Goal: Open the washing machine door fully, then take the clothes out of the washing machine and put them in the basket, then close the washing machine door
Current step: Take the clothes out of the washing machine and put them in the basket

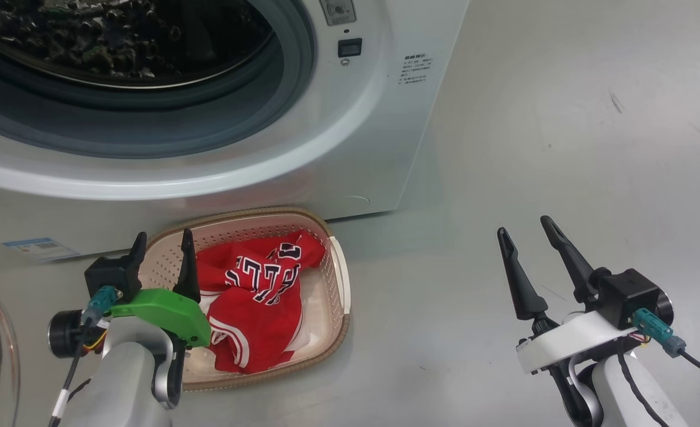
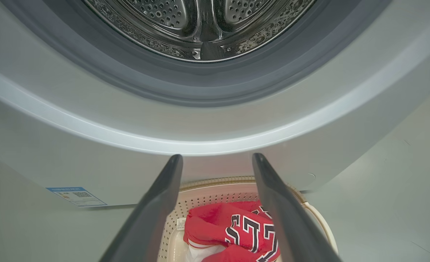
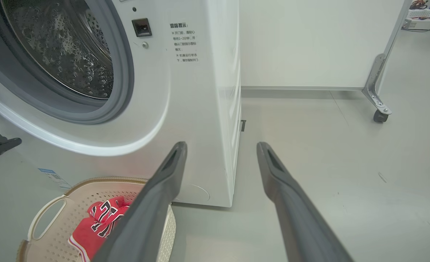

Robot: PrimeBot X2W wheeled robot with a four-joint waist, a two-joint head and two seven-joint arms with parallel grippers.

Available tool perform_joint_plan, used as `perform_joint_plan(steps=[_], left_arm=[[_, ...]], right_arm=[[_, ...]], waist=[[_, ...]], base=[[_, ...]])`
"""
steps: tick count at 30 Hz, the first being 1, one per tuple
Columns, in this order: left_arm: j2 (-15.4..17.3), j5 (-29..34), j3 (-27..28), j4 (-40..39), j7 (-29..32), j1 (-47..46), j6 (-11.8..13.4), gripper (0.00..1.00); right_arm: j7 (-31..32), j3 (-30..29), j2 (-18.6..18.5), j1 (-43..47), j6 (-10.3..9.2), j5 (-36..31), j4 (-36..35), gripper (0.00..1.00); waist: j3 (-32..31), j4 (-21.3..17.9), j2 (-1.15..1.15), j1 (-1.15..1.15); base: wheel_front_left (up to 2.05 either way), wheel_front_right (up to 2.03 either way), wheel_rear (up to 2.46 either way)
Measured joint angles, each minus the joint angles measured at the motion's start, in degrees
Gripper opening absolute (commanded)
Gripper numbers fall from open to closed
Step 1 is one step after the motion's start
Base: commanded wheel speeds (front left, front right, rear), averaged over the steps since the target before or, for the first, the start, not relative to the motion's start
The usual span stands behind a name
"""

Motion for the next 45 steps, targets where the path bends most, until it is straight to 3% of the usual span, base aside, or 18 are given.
perform_joint_plan(steps=[10,14,28,45], left_arm=[[-0.1,2.6,-0.7,-6.1,0.0,2.8,-0.1,1.00],[0.6,4.9,-0.4,-11.0,0.0,5.1,1.6,1.00],[0.7,6.7,0.7,-20.1,-0.2,15.6,2.7,1.00],[0.7,7.7,-0.4,-28.3,-0.2,24.7,3.1,1.00]], right_arm=[[0.0,-0.9,-0.1,2.6,-0.66,-0.1,1.3,1.00],[0.0,-1.1,-0.1,3.9,-1.46,-0.5,1.4,1.00],[0.0,-1.2,0.0,8.8,-2.66,-0.5,1.6,1.00],[0.0,-1.2,0.0,12.8,-4.59,-0.6,-0.5,1.00]], waist=[[-5.8,2.1,0.00,0.00],[-8.8,3.0,0.00,0.00],[-16.2,4.1,0.00,0.00],[-20.3,4.0,0.00,0.00]], base=[[0.00,0.00,0.00],[0.00,0.00,0.00],[0.00,0.00,0.00],[0.00,0.00,0.00]])
